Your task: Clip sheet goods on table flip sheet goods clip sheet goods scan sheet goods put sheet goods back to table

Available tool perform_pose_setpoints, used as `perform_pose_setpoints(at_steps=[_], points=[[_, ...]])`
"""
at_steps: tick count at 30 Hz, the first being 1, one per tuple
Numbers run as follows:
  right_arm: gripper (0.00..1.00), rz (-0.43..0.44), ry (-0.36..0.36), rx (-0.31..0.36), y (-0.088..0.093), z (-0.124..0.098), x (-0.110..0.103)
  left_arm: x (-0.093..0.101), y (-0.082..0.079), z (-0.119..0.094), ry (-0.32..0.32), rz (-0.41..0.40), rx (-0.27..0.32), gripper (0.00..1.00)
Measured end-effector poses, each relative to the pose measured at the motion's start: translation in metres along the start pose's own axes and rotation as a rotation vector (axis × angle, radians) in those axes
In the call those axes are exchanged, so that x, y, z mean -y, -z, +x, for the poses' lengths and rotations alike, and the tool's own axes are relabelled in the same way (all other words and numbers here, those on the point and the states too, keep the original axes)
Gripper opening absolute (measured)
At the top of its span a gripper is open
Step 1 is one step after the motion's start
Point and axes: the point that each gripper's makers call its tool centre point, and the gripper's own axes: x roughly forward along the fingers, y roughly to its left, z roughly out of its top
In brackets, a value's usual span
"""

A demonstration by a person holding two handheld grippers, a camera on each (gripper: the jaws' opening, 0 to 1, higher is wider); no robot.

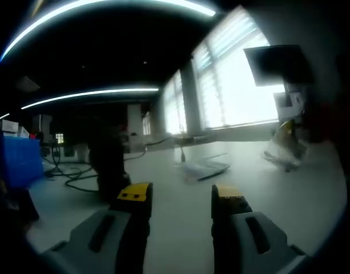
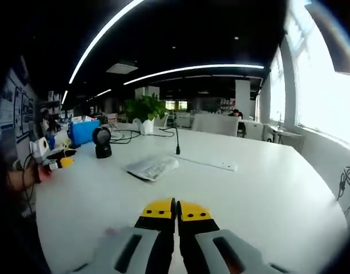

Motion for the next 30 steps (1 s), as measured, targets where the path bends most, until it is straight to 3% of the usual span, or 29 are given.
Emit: perform_pose_setpoints(at_steps=[5, 7, 8, 9, 15, 30], points=[[0.0, 0.033, -0.005, -0.024, 0.0, -0.001, -0.004, 0.001, 0.0, 0.0, 0.002, 0.001, 0.001, 0.34], [0.0, 0.028, -0.007, -0.013, -0.002, -0.002, -0.008, 0.0, 0.0, 0.0, 0.001, 0.0, 0.002, 0.34], [0.0, -0.029, -0.026, -0.012, -0.004, -0.002, -0.01, 0.0, -0.001, 0.0, 0.002, -0.001, 0.002, 0.34], [0.0, -0.034, -0.021, 0.004, -0.007, -0.003, -0.012, 0.0, 0.0, 0.0, 0.002, -0.001, 0.002, 0.34], [0.0, -0.002, -0.043, 0.026, -0.019, -0.004, -0.02, 0.001, 0.0, 0.0, 0.003, 0.002, 0.0, 0.33], [0.0, 0.12, -0.145, 0.175, -0.069, -0.014, -0.055, 0.002, -0.001, 0.0, 0.01, 0.002, 0.005, 0.33]])
